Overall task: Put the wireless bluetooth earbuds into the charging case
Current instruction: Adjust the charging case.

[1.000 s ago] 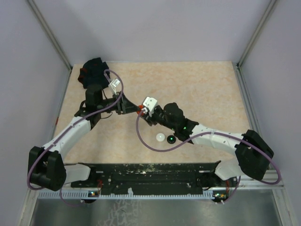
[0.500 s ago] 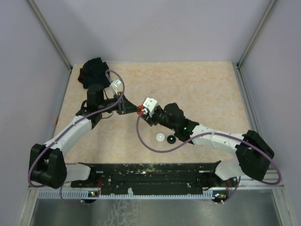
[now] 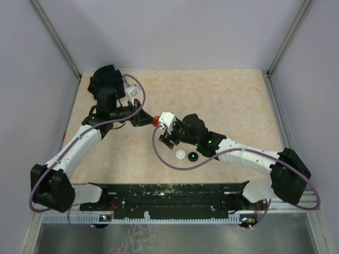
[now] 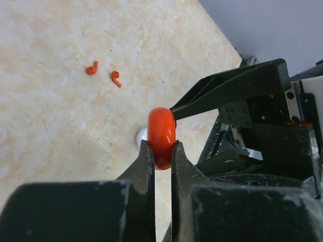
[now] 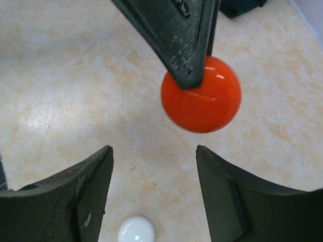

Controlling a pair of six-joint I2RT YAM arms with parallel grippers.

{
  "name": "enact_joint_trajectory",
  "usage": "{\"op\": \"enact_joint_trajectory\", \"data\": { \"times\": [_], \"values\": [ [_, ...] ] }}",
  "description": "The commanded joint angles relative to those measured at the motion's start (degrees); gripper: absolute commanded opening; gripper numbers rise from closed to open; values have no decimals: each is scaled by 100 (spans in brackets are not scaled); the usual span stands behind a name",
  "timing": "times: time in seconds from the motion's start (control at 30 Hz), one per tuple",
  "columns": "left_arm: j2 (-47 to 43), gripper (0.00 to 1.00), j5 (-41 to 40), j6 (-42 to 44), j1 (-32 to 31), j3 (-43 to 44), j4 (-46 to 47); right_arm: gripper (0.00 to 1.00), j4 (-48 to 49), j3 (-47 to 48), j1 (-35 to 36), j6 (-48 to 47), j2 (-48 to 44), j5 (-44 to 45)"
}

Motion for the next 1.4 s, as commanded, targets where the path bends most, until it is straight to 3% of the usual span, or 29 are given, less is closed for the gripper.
{"op": "enact_joint_trajectory", "data": {
  "times": [0.0,0.17,0.4,0.67,0.9,1.37],
  "values": [
    [-144,0,22,1681,-41,455,-887,67,-613,444,-195,288,-538,-833],
    [-142,0,85,2866,-213,844,-1781,67,-570,476,-845,942,-909,-2219],
    [-80,0,45,3676,-867,1191,-2320,62,-752,669,-1021,1091,-878,-2971],
    [-52,0,129,4218,-1128,1372,-2675,54,-1372,920,-1038,746,-699,-3421],
    [-12,0,294,4516,-1158,1466,-2991,39,-1567,992,-1031,550,-617,-3691],
    [-8,0,591,4688,-1228,1513,-3094,36,-1674,1035,-1031,419,-407,-4087]
  ]
}}
